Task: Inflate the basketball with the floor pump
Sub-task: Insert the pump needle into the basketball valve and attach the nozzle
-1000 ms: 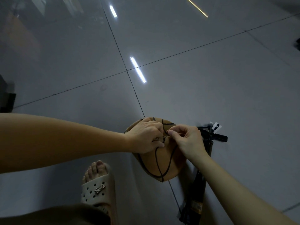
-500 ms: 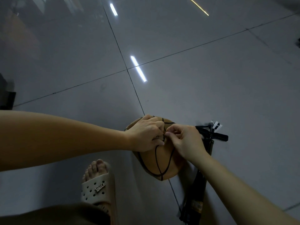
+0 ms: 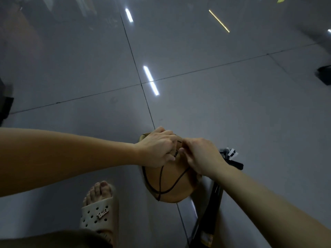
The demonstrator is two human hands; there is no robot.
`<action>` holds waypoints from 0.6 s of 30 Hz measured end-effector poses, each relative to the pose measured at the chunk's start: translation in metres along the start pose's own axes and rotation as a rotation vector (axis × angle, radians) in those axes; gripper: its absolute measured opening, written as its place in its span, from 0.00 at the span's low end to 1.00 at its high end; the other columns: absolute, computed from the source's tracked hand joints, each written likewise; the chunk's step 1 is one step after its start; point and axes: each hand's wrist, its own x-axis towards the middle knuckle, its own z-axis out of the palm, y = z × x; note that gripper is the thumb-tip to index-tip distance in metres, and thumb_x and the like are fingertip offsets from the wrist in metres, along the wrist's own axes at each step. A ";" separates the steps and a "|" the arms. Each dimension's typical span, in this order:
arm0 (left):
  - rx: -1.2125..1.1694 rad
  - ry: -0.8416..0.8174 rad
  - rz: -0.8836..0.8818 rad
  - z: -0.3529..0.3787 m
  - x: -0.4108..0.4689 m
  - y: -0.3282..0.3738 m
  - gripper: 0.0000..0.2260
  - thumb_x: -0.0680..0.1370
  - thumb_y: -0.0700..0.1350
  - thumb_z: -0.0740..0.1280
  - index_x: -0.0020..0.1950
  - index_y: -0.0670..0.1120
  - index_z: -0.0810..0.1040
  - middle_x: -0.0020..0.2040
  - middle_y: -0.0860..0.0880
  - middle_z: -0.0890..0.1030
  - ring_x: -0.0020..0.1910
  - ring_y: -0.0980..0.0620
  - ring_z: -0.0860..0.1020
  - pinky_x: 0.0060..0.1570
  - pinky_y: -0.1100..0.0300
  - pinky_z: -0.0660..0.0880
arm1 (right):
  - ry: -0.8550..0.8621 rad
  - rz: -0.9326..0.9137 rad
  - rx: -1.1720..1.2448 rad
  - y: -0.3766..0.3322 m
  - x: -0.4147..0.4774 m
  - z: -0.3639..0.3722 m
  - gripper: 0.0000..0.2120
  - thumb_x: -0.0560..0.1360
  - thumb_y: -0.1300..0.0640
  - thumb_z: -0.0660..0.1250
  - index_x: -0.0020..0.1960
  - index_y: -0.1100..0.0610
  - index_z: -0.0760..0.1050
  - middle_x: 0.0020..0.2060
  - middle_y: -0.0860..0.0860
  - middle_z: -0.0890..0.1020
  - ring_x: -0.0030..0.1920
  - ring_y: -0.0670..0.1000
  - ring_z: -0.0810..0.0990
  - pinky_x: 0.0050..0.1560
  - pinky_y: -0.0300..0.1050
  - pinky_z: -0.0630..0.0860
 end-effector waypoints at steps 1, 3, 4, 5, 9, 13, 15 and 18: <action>-0.007 0.001 0.014 -0.002 -0.001 -0.002 0.10 0.79 0.54 0.68 0.44 0.51 0.73 0.50 0.56 0.72 0.58 0.54 0.69 0.62 0.57 0.61 | 0.000 -0.010 0.001 -0.002 0.001 -0.001 0.08 0.82 0.50 0.62 0.50 0.53 0.76 0.44 0.51 0.82 0.42 0.53 0.78 0.41 0.45 0.67; -0.011 -0.036 0.038 -0.004 -0.003 -0.006 0.10 0.80 0.54 0.67 0.45 0.50 0.77 0.49 0.57 0.71 0.57 0.55 0.67 0.63 0.58 0.59 | -0.026 -0.021 -0.013 -0.007 0.000 -0.001 0.09 0.82 0.49 0.60 0.48 0.53 0.73 0.43 0.52 0.82 0.43 0.54 0.79 0.40 0.45 0.66; -0.002 -0.054 0.053 -0.003 -0.005 -0.008 0.10 0.80 0.55 0.66 0.47 0.49 0.79 0.50 0.56 0.72 0.57 0.55 0.68 0.64 0.57 0.59 | -0.045 -0.020 -0.025 -0.010 -0.001 0.001 0.10 0.83 0.48 0.60 0.46 0.52 0.70 0.43 0.52 0.82 0.43 0.54 0.79 0.41 0.45 0.66; 0.005 -0.064 0.069 0.000 -0.008 -0.010 0.11 0.81 0.56 0.65 0.49 0.50 0.81 0.51 0.55 0.74 0.56 0.54 0.70 0.64 0.56 0.60 | -0.062 -0.017 -0.039 -0.011 -0.002 0.005 0.10 0.83 0.48 0.59 0.45 0.51 0.68 0.43 0.52 0.81 0.42 0.54 0.78 0.41 0.45 0.66; -0.057 0.036 0.038 0.019 -0.027 -0.016 0.13 0.82 0.57 0.61 0.54 0.51 0.82 0.49 0.54 0.79 0.50 0.52 0.76 0.65 0.53 0.64 | -0.044 0.041 0.002 -0.019 -0.004 0.020 0.12 0.83 0.47 0.60 0.45 0.52 0.72 0.39 0.50 0.80 0.38 0.50 0.74 0.40 0.44 0.69; -0.104 0.231 -0.013 0.054 -0.033 -0.008 0.12 0.81 0.55 0.65 0.56 0.49 0.82 0.44 0.54 0.81 0.46 0.51 0.75 0.57 0.52 0.70 | -0.053 0.149 0.096 -0.018 -0.004 0.028 0.10 0.82 0.47 0.62 0.47 0.51 0.76 0.39 0.48 0.81 0.40 0.49 0.78 0.45 0.46 0.77; -0.107 0.279 -0.038 0.071 -0.032 0.003 0.12 0.81 0.55 0.67 0.56 0.49 0.82 0.45 0.53 0.80 0.47 0.51 0.75 0.54 0.51 0.72 | -0.065 0.163 0.065 -0.015 -0.011 0.032 0.10 0.82 0.47 0.62 0.46 0.51 0.76 0.39 0.48 0.81 0.40 0.49 0.79 0.44 0.46 0.76; -0.061 0.283 -0.083 0.078 -0.032 0.011 0.14 0.77 0.57 0.68 0.55 0.49 0.81 0.46 0.52 0.80 0.48 0.49 0.76 0.53 0.50 0.72 | -0.066 0.152 0.059 -0.015 -0.024 0.038 0.10 0.82 0.48 0.62 0.48 0.52 0.77 0.39 0.48 0.82 0.40 0.48 0.79 0.43 0.42 0.74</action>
